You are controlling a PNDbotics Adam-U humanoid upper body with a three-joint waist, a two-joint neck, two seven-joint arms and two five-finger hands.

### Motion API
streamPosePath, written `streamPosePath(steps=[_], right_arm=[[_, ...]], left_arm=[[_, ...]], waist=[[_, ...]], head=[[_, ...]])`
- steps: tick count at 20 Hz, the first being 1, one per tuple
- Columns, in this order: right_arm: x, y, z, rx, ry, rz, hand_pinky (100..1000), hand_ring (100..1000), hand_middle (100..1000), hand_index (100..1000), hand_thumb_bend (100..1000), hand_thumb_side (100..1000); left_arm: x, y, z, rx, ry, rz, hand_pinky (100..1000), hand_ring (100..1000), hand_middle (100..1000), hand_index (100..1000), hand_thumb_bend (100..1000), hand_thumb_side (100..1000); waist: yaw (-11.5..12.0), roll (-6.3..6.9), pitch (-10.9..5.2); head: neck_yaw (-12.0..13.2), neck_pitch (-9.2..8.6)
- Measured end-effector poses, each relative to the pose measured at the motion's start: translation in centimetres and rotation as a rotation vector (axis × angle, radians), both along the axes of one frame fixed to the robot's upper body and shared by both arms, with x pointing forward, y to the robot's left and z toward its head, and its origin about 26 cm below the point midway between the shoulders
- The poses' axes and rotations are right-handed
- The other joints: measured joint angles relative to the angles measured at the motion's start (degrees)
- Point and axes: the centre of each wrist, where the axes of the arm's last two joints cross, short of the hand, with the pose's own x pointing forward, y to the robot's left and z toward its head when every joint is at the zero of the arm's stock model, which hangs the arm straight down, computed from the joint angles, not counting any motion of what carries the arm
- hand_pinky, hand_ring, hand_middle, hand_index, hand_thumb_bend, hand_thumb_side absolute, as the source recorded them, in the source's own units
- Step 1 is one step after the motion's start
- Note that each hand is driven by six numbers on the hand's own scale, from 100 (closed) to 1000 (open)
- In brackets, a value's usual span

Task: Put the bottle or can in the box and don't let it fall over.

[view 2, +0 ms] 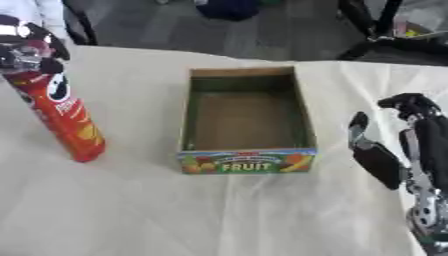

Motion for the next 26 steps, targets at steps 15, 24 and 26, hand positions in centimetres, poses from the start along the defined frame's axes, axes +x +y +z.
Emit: streamPosePath(steps=[15, 24, 26], right_arm=[[0.0, 0.02, -0.02, 0.002, -0.002, -0.004, 680, 721, 784, 761, 100, 706], [0.0, 0.06, -0.05, 0.006, -0.003, -0.006, 679, 720, 783, 760, 100, 707], [0.0, 0.11, -0.08, 0.009, -0.004, -0.006, 678, 720, 783, 760, 100, 707]], left_arm=[[0.28, 0.06, 0.21, -0.029, 0.006, 0.007, 591, 806, 792, 802, 399, 737], [0.35, 0.18, 0.24, -0.033, 0.007, 0.011, 625, 818, 809, 850, 347, 630], [0.37, 0.19, 0.23, -0.036, 0.007, 0.01, 625, 818, 809, 853, 349, 636]], waist=[[-0.05, 0.12, 0.1], [-0.04, 0.13, 0.11], [-0.02, 0.15, 0.11]], head=[[0.14, -0.06], [0.18, -0.08], [0.19, -0.08]])
